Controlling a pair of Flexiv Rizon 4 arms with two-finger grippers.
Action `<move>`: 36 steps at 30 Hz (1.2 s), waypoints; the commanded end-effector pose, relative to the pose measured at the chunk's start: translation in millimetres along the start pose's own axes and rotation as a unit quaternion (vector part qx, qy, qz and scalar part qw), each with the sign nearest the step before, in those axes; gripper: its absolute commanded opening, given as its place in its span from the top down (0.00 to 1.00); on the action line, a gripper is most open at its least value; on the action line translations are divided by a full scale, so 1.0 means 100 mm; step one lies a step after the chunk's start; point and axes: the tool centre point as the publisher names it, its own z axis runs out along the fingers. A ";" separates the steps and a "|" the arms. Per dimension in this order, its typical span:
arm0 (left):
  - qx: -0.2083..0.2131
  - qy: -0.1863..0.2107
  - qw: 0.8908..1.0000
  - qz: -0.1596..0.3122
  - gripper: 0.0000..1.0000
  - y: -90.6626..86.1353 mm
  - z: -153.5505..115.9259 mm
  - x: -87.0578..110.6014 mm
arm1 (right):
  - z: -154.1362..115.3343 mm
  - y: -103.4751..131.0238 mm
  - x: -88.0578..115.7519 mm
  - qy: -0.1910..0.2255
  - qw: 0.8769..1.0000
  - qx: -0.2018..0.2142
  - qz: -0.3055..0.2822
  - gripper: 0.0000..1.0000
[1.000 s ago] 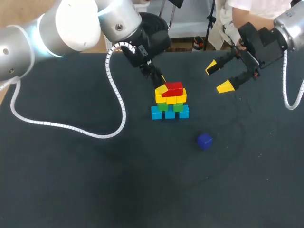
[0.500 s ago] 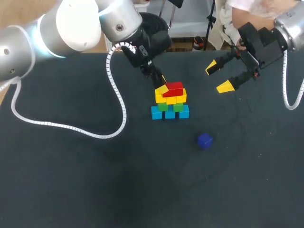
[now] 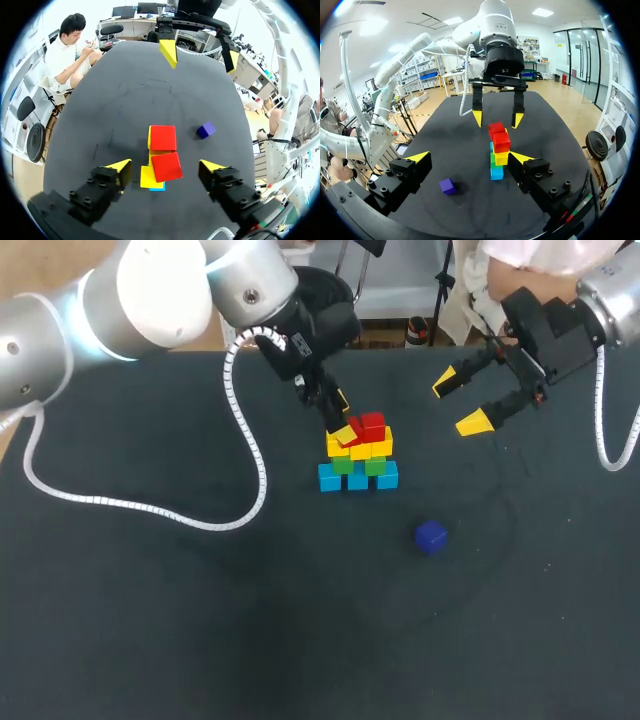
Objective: Place the blue cubes, place green cubes on the blue cubes, place the yellow cubes on the green cubes, then place the red cubes on the yellow cubes, and place purple cube on the red cubes.
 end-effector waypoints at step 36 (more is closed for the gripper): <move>-0.032 0.007 0.999 -0.022 1.00 -0.03 -0.05 0.19 | 0.00 0.01 0.00 0.001 1.000 0.002 0.000 0.00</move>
